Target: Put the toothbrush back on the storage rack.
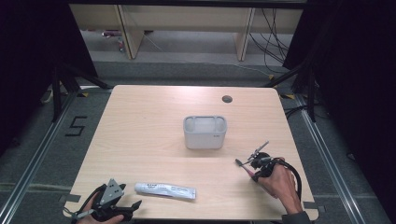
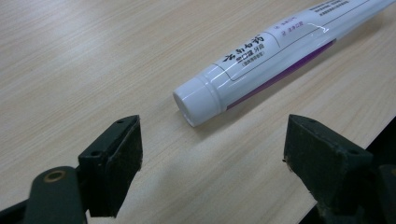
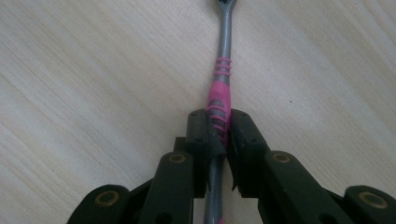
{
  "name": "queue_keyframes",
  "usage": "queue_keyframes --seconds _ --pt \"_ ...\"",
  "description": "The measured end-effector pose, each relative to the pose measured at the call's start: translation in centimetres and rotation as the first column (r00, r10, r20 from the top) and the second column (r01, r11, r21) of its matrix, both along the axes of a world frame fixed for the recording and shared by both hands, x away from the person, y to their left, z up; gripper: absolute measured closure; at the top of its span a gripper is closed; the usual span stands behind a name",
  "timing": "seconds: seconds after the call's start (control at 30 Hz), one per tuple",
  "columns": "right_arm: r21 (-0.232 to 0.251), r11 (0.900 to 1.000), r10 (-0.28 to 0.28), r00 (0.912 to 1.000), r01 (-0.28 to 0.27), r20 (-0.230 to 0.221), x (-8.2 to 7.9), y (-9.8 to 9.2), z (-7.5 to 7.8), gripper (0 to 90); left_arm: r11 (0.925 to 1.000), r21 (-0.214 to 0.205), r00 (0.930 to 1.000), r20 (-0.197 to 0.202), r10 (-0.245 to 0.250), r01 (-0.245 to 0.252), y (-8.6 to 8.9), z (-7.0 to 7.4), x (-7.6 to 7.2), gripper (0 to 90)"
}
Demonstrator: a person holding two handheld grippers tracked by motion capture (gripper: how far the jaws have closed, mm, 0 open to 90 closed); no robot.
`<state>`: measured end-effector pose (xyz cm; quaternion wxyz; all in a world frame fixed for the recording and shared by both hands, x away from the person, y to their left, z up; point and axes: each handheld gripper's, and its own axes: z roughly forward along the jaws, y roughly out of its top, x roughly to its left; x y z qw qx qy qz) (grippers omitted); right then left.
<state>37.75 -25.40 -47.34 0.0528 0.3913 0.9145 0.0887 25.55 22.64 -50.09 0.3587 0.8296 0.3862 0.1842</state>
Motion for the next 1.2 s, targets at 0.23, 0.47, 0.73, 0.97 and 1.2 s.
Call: queue_keyframes --seconds 0.23,0.47,0.73,0.97,1.2 --pt "-0.04 0.9991 0.013 0.9995 -0.014 -0.027 0.2 0.4 0.1 79.5 0.9999 -0.016 1.0 0.0 -0.004 0.004 -0.1 -0.1 0.0 19.4" --pt "-0.081 0.9959 0.036 0.9986 -0.039 -0.04 0.4 0.8 0.1 79.9 1.0 -0.005 1.0 0.0 -0.008 0.008 -0.1 0.0 0.0 19.5" --pt "-0.117 0.9906 0.065 0.9967 -0.071 -0.049 0.7 0.9 0.0 80.4 0.9996 0.015 0.9997 -0.007 -0.022 0.022 0.1 0.1 0.0 19.6" --pt "-0.134 0.9885 0.063 0.9966 -0.069 -0.053 0.5 1.0 0.3 80.8 0.9991 0.03 0.9996 -0.008 -0.028 0.028 0.1 0.1 0.1 19.6" --pt "-0.127 0.9873 0.091 0.9952 -0.095 -0.036 0.7 1.0 1.3 81.6 0.9999 -0.009 0.9999 0.003 -0.01 0.01 -0.1 0.0 0.0 19.7"
